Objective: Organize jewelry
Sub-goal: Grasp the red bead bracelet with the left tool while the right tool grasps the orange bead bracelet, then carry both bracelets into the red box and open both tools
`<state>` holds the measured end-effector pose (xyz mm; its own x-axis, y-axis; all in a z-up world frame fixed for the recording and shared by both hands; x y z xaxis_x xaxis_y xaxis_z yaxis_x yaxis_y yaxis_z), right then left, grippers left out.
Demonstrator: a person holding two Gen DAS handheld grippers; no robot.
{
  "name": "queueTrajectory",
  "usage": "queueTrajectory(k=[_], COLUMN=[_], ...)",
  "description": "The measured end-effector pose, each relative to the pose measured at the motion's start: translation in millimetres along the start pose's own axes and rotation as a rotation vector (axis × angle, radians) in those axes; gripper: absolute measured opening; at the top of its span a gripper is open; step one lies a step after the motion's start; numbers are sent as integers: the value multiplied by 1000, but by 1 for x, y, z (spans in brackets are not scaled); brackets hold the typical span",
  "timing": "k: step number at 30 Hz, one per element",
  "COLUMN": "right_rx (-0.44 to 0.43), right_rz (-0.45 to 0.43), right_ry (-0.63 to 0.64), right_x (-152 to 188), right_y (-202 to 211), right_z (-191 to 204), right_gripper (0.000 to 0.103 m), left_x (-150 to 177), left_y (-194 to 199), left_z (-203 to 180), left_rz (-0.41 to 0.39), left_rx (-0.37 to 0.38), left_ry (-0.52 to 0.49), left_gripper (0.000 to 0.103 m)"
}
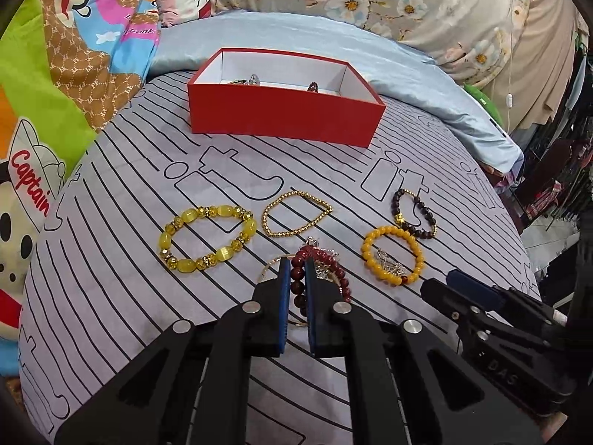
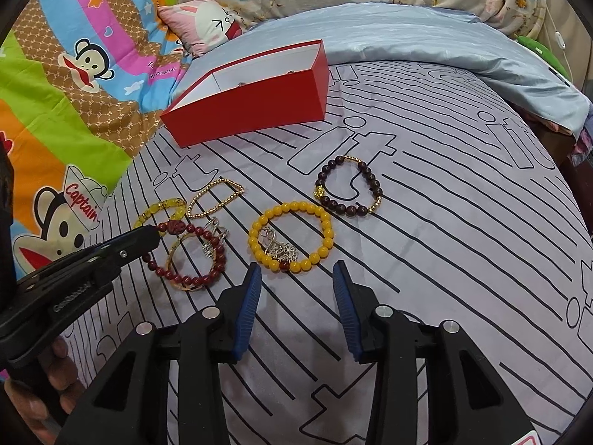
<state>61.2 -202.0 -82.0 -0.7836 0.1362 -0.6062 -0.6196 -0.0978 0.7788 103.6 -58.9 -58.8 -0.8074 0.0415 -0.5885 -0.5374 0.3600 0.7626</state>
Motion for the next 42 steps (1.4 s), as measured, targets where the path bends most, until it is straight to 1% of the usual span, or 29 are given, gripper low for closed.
queueTrajectory(k=[3, 4, 12, 15, 16, 17, 24, 30, 40, 42], right_rx=[1, 3, 36, 30, 29, 27, 16, -6, -44, -50], right_rz=[1, 1, 6, 22, 24, 28, 0, -39, -110, -121], right_ry=[-4, -7, -21, -14, -12, -10, -18, -26, -3, 2], right_x=[-4, -6, -15, -14, -13, -12, -12, -15, -29, -32], right_y=[-5, -7, -24, -31, -32, -33, -23, -2, 39, 45], right_z=[-3, -4, -15, -14, -14, -13, -13, -9, 6, 9], right_gripper=[23, 22, 22, 21, 11, 7, 6, 6, 6, 6], left_x=[-2, -2, -1, 1, 2, 3, 11, 11, -1, -4], left_y=[2, 2, 2, 0, -1, -3, -6, -1, 34, 40], left_z=[3, 4, 10, 11, 11, 12, 14, 11, -11, -14], left_rz=[-4, -3, 5, 12, 14, 17, 40, 38, -4, -12], left_rx=[-4, -5, 0, -1, -5, -10, -15, 1, 68, 71], left_ry=[4, 7, 19, 20, 15, 11, 16, 18, -1, -8], left_gripper=[7, 7, 7, 7, 7, 7, 7, 7, 7, 7])
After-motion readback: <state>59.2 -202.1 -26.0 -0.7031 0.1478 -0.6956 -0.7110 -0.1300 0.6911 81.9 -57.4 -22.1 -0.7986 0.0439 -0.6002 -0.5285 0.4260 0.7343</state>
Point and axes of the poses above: each gripper's, at about its wrist camera, not at the fingertips, and y roughly against the way its jaws point, z to its left, x to its underside, the point moved 6 cm from there along -y, roughly the way its jaws point, and after that the axes turned 6 degrees about y, right-handed, at the moved point
